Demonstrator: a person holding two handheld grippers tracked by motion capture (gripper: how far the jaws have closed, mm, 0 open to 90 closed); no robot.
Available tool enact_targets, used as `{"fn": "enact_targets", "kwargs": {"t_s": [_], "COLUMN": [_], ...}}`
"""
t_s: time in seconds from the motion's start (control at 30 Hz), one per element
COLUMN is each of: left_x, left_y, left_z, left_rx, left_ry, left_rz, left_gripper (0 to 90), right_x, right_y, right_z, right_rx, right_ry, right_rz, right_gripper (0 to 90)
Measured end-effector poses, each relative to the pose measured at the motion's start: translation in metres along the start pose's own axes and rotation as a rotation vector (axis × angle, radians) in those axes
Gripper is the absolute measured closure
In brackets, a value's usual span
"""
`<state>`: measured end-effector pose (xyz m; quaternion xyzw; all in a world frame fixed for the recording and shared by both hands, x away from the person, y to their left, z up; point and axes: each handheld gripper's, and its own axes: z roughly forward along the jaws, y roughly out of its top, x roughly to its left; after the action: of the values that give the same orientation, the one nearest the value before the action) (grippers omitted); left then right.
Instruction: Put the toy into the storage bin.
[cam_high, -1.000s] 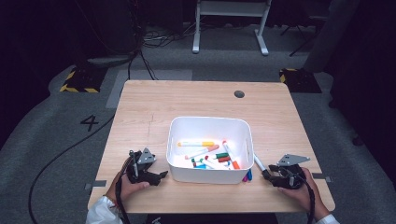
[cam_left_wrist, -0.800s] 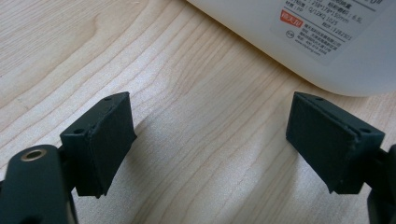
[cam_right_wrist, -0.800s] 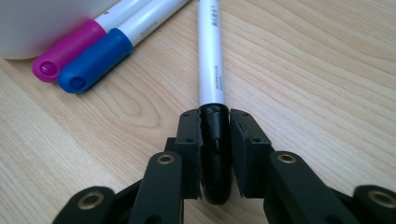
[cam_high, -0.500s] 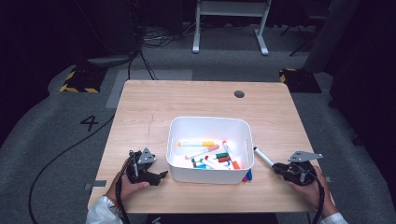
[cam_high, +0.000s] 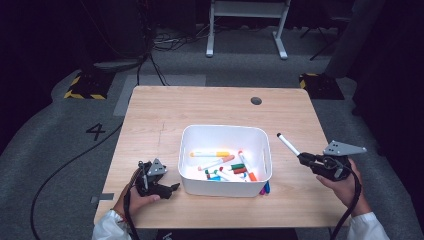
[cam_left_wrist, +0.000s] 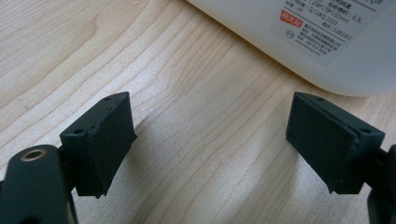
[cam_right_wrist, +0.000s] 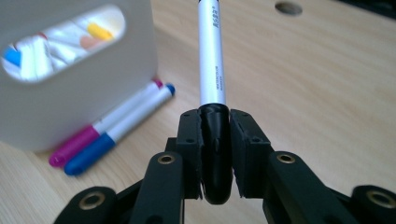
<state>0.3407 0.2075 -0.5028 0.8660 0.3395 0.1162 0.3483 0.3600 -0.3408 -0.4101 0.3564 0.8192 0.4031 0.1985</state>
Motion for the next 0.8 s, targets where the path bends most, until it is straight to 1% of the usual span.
{"fn": "enact_targets", "kwargs": {"t_s": [0.03, 0.1, 0.2, 0.23, 0.3, 0.33, 0.37, 0.4, 0.5, 0.53, 0.6, 0.63, 0.7, 0.73, 0.77, 0.8], "left_x": [0.0, 0.0, 0.0, 0.0, 0.0, 0.0, 0.0, 0.0, 0.0, 0.0, 0.0, 0.0, 0.0, 0.0, 0.0, 0.0], "left_y": [0.0, 0.0, 0.0, 0.0, 0.0, 0.0, 0.0, 0.0, 0.0, 0.0, 0.0, 0.0, 0.0, 0.0, 0.0, 0.0], "left_z": [0.0, 0.0, 0.0, 0.0, 0.0, 0.0, 0.0, 0.0, 0.0, 0.0, 0.0, 0.0, 0.0, 0.0, 0.0, 0.0], "left_rx": [0.0, 0.0, -0.001, -0.001, -0.001, 0.0, 0.0, 0.0, 0.0, 0.0, 0.0, 0.0, 0.0, 0.0, 0.0, 0.001], "left_ry": [0.0, 0.0, 0.001, 0.001, 0.001, 0.0, 0.0, 0.0, 0.003, 0.003, 0.003, 0.003, 0.003, 0.003, 0.003, 0.003], "left_rz": [0.0, 0.0, 0.002, 0.002, 0.002, 0.001, 0.002, 0.002, 0.005, 0.006, 0.006, 0.006, 0.007, 0.007, 0.006, 0.007], "left_gripper": [15.4, 15.4, 15.4, 15.4, 15.4, 15.4, 15.4, 15.4, 15.4, 15.4, 15.4, 15.4, 15.4, 15.4, 15.4, 15.4], "right_x": [0.0, 0.001, 0.006, 0.01, 0.015, 0.017, 0.02, 0.024, 0.035, 0.038, 0.044, 0.047, 0.052, 0.058, 0.058, 0.06], "right_y": [0.0, 0.012, 0.031, 0.039, 0.049, 0.054, 0.06, 0.066, 0.08, 0.083, 0.091, 0.095, 0.1, 0.106, 0.106, 0.109], "right_z": [0.0, -0.002, -0.002, -0.001, 0.001, 0.002, 0.004, 0.006, 0.013, 0.014, 0.018, 0.02, 0.024, 0.029, 0.029, 0.032], "right_rx": [0.0, -0.026, -0.052, -0.054, -0.059, -0.057, -0.053, -0.049, -0.056, -0.054, -0.061, -0.056, -0.055, -0.044, -0.044, -0.039], "right_ry": [0.0, 0.014, 0.036, 0.044, 0.059, 0.061, 0.064, 0.062, 0.096, 0.098, 0.118, 0.129, 0.148, 0.165, 0.165, 0.171], "right_rz": [0.0, -0.016, -0.055, -0.076, -0.103, -0.117, -0.146, -0.159, -0.187, -0.196, -0.21, -0.224, -0.236, -0.254, -0.254, -0.264], "right_gripper": [75.2, 75.1, 75.1, 75.2, 75.2, 75.1, 75.2, 75.1, 75.1, 75.1, 75.1, 75.1, 75.1, 75.2, 75.2, 75.1]}}
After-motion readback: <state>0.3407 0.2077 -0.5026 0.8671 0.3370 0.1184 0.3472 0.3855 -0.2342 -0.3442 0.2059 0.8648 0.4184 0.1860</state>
